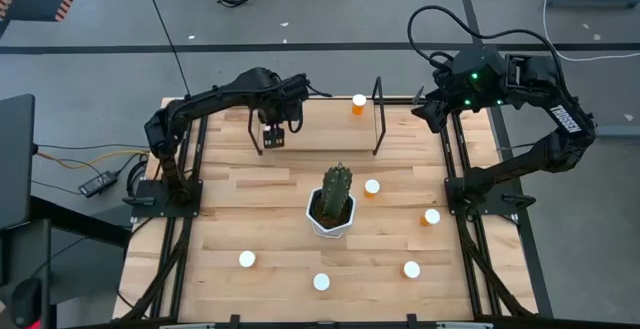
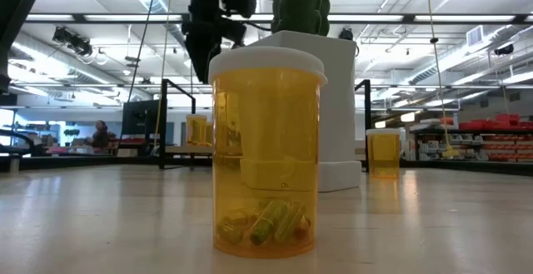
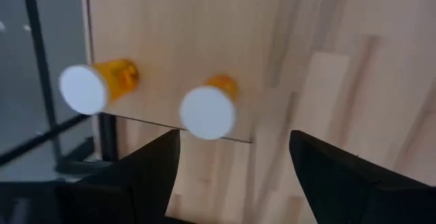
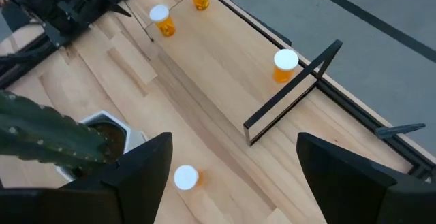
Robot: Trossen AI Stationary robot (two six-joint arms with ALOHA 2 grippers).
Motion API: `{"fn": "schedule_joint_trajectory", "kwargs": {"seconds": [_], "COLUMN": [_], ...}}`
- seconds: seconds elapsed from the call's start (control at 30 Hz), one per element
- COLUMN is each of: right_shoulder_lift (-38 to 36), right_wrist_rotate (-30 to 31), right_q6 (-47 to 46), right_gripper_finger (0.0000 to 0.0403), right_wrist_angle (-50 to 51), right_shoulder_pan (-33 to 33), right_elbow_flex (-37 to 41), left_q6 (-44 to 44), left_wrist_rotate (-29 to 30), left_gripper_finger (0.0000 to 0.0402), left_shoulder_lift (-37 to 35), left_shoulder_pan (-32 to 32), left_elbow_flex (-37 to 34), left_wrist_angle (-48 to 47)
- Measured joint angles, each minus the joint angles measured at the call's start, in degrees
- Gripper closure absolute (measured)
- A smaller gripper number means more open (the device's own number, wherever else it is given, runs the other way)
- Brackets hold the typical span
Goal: Pick and place medicine bottles onto shelf by color
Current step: Put the orange medicine bottle on the shelf
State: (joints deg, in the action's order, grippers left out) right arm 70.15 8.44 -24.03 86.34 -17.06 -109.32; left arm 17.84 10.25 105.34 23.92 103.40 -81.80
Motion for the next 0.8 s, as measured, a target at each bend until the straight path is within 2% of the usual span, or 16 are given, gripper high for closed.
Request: {"fn": "schedule_joint_trajectory", "kwargs": {"seconds": [0.17,0.27,0.6,0.8], "right_shoulder_lift": [0.00,0.00,-0.02,-0.02], "right_wrist_rotate": [-0.62,-1.26,-1.46,-2.41], "right_q6": [1.59,1.67,2.47,3.45], "right_gripper_finger": [0.0081,0.0081,0.0081,0.0081], "right_wrist_angle": [0.82,0.92,3.72,3.72], "right_shoulder_pan": [0.00,0.00,0.00,0.00], "right_elbow_flex": [0.00,0.00,0.00,0.00], "left_q6": [-9.48,-11.73,-20.76,-31.98], "left_wrist_rotate": [-0.23,-0.20,-0.79,-0.99], "left_gripper_finger": [0.0127,0.0136,0.0162,0.0172], "left_shoulder_lift": [0.00,-0.58,-7.52,-11.91], "left_shoulder_pan": [-4.50,-7.68,-15.35,-19.90], "left_elbow_flex": [2.06,2.40,2.10,2.05], "left_wrist_angle": [-2.67,-5.17,-8.13,-8.13]}}
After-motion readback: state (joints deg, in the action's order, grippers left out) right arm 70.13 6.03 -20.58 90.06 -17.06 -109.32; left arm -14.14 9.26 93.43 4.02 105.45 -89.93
